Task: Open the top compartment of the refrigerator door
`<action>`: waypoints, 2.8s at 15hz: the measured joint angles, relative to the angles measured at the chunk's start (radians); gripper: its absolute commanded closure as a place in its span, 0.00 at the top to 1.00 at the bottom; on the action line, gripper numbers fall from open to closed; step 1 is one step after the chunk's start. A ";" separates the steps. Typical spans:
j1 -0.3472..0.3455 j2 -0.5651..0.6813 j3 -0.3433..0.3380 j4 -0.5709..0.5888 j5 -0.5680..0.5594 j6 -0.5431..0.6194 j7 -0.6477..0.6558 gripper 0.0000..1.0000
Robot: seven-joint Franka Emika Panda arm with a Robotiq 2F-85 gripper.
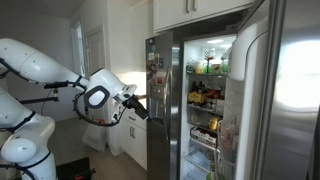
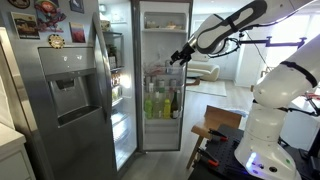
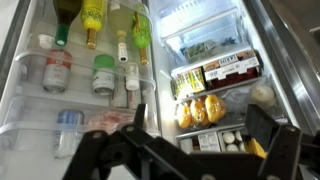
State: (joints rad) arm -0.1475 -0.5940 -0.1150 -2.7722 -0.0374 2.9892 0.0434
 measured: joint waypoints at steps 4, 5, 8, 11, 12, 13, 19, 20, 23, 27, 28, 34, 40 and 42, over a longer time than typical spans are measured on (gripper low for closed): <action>-0.026 0.050 0.031 -0.029 0.010 0.332 0.004 1.00; -0.039 0.073 0.047 -0.028 0.013 0.414 0.004 1.00; -0.117 0.079 0.135 -0.004 0.055 0.504 0.004 1.00; -0.229 -0.008 0.252 0.034 0.113 0.491 0.004 1.00; -0.273 -0.033 0.295 0.046 0.130 0.489 0.004 1.00; -0.319 -0.059 0.338 0.059 0.147 0.487 0.005 1.00; -0.707 -0.153 0.678 0.153 0.273 0.480 0.090 1.00; -0.767 -0.153 0.735 0.158 0.304 0.479 0.091 1.00; -0.817 -0.151 0.780 0.159 0.314 0.479 0.102 1.00; -0.816 -0.151 0.775 0.159 0.314 0.478 0.102 1.00; -0.817 -0.151 0.779 0.159 0.314 0.478 0.102 1.00; -1.060 -0.130 0.993 0.231 0.369 0.473 0.143 1.00; -1.434 -0.064 1.277 0.446 0.375 0.459 0.220 1.00; -1.517 -0.026 1.345 0.515 0.372 0.458 0.222 1.00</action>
State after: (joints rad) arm -1.6646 -0.6199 1.2296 -2.2570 0.3348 3.4471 0.2650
